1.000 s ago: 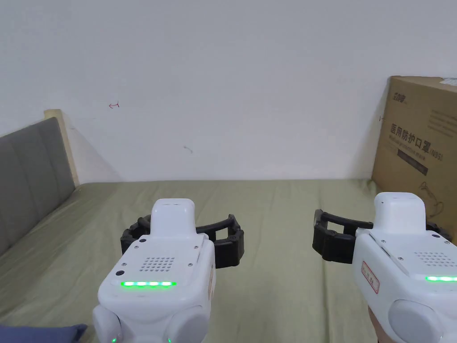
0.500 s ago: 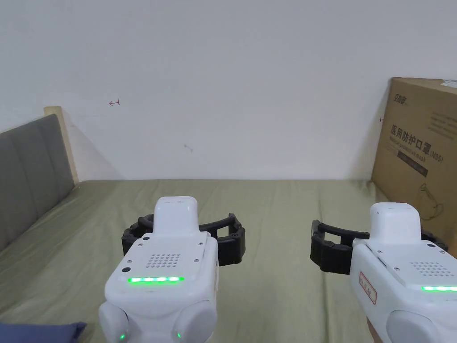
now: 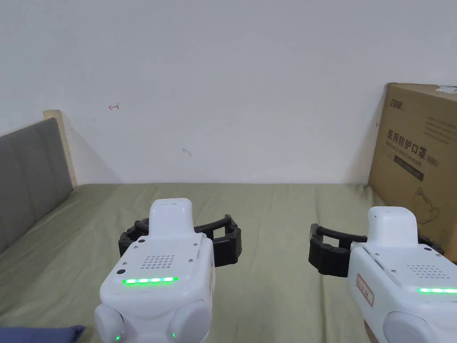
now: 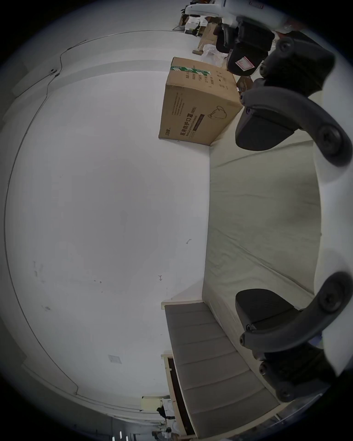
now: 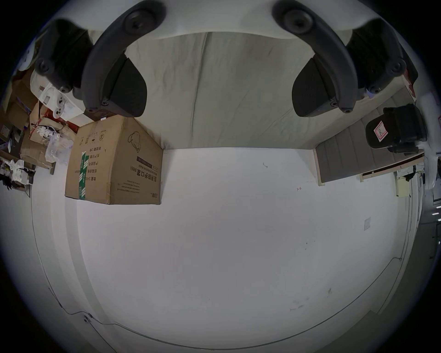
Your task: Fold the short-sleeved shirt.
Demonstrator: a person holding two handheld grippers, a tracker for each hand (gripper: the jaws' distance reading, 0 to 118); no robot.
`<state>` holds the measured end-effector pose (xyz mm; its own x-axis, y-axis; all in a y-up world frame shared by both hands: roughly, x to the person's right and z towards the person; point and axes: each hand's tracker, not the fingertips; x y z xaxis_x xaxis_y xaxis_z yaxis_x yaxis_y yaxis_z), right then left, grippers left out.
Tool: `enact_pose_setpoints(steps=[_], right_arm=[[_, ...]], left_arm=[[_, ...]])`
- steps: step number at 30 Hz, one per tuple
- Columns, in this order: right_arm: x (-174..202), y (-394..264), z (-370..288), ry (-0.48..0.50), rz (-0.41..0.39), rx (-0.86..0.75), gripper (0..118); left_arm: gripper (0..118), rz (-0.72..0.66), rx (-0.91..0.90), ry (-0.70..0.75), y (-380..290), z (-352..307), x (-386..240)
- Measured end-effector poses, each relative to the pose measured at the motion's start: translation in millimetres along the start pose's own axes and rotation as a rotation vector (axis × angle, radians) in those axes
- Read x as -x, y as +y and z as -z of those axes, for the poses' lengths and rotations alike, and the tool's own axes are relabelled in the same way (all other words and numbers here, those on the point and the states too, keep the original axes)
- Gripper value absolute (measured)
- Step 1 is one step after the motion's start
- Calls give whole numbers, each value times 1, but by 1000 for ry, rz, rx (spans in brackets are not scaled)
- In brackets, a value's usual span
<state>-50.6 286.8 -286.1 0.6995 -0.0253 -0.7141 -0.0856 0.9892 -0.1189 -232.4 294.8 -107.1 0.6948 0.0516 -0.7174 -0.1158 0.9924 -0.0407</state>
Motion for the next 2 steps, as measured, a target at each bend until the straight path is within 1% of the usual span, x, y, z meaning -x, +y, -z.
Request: enact_pose_setpoints(steps=[2], right_arm=[[0,1,-2,1,2,-3,118]], left_arm=[[116,-6,-3,2,3,-1,1]])
